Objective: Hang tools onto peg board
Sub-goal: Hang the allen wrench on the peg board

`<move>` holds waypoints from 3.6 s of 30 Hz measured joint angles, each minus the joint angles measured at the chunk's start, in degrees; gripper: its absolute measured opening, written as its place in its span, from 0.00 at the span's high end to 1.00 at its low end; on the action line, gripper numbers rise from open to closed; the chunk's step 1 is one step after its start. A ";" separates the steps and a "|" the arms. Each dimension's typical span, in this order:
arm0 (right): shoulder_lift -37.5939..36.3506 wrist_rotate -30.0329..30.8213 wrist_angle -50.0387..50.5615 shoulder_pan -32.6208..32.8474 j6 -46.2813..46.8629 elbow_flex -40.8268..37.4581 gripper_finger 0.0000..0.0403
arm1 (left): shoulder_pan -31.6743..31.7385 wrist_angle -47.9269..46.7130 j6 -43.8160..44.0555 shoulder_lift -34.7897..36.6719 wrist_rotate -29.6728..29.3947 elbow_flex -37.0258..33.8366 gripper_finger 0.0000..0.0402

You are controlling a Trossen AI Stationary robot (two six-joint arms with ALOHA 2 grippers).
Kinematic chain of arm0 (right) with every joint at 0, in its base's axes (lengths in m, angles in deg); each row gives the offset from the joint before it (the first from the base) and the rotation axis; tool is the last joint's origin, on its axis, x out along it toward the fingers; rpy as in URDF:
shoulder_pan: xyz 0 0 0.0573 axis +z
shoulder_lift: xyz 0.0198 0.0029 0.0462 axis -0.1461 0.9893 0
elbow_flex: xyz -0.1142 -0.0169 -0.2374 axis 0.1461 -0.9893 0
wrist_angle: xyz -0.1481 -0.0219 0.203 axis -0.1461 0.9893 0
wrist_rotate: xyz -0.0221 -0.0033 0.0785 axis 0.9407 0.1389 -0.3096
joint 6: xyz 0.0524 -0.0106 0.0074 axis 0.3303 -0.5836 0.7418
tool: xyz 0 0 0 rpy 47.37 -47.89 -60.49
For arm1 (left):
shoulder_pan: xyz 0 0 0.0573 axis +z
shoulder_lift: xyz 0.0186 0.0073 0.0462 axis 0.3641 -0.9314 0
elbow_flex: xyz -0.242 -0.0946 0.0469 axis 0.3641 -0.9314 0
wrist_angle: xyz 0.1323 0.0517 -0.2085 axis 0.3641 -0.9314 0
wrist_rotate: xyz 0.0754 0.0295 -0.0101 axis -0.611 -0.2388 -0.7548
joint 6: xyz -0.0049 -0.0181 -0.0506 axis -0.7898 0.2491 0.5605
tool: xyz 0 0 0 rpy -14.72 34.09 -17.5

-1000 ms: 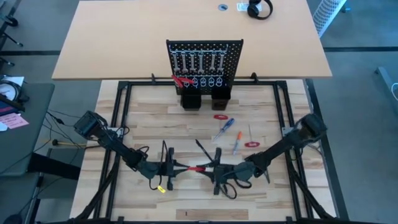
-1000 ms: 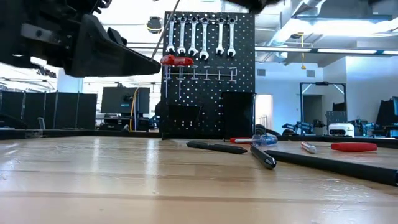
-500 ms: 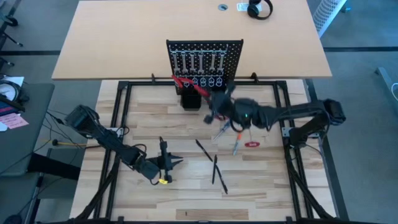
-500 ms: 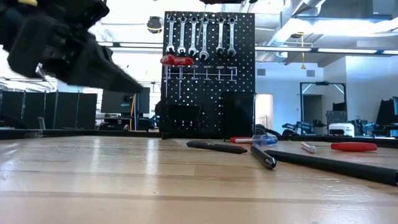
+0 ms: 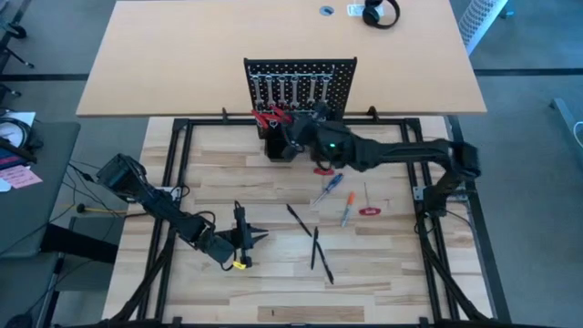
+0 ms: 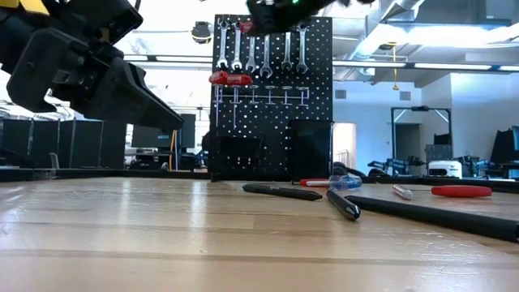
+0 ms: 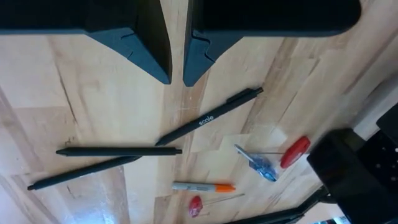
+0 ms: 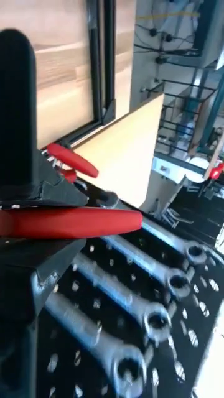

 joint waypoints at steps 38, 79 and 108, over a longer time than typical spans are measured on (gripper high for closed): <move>2.50 -2.33 20.35 -3.41 14.06 8.10 0.84 | -0.04 -0.10 0.29 0.00 0.00 0.02 0.91; -1.97 -5.73 50.91 12.42 11.88 3.04 0.72 | -0.18 -1.48 2.56 0.00 1.32 0.02 0.91; -35.74 -10.80 34.79 34.56 53.99 -54.18 0.37 | 0.63 -1.25 4.30 0.00 1.28 0.01 0.91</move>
